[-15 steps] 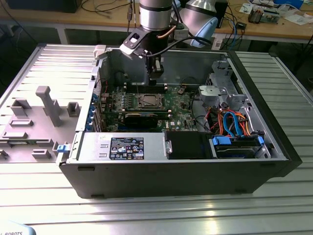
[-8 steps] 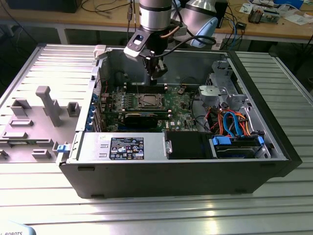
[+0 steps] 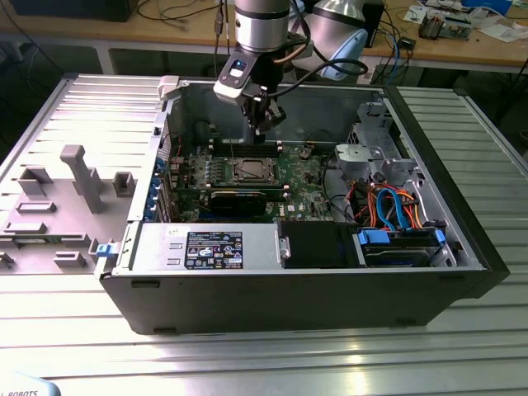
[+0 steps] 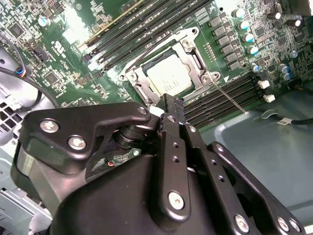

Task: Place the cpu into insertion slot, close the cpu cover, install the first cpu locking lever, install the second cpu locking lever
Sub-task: 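Install the first cpu locking lever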

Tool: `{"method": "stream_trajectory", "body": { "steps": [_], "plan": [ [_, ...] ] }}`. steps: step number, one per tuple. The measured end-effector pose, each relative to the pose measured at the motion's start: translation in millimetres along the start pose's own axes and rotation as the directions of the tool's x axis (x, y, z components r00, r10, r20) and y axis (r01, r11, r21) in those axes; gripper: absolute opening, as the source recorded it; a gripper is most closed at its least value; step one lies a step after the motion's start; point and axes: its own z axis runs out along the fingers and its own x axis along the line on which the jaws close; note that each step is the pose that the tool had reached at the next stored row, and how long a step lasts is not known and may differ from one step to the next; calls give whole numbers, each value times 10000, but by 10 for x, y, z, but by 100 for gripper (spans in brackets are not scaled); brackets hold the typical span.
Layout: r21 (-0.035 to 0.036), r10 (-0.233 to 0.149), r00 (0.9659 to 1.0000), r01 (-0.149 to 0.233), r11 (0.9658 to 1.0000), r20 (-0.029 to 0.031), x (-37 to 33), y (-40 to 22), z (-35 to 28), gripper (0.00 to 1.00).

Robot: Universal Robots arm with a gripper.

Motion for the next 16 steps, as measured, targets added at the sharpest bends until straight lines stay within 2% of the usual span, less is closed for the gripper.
{"method": "stream_trajectory", "body": {
  "steps": [8,12,16],
  "plan": [
    [-3,-65,10000,65,10000,0,0,0,0,11],
    [-16,-360,9994,360,9994,-1,0,0,0,11],
    [-43,-921,9958,921,9957,-2,0,0,0,11]
  ]
}}
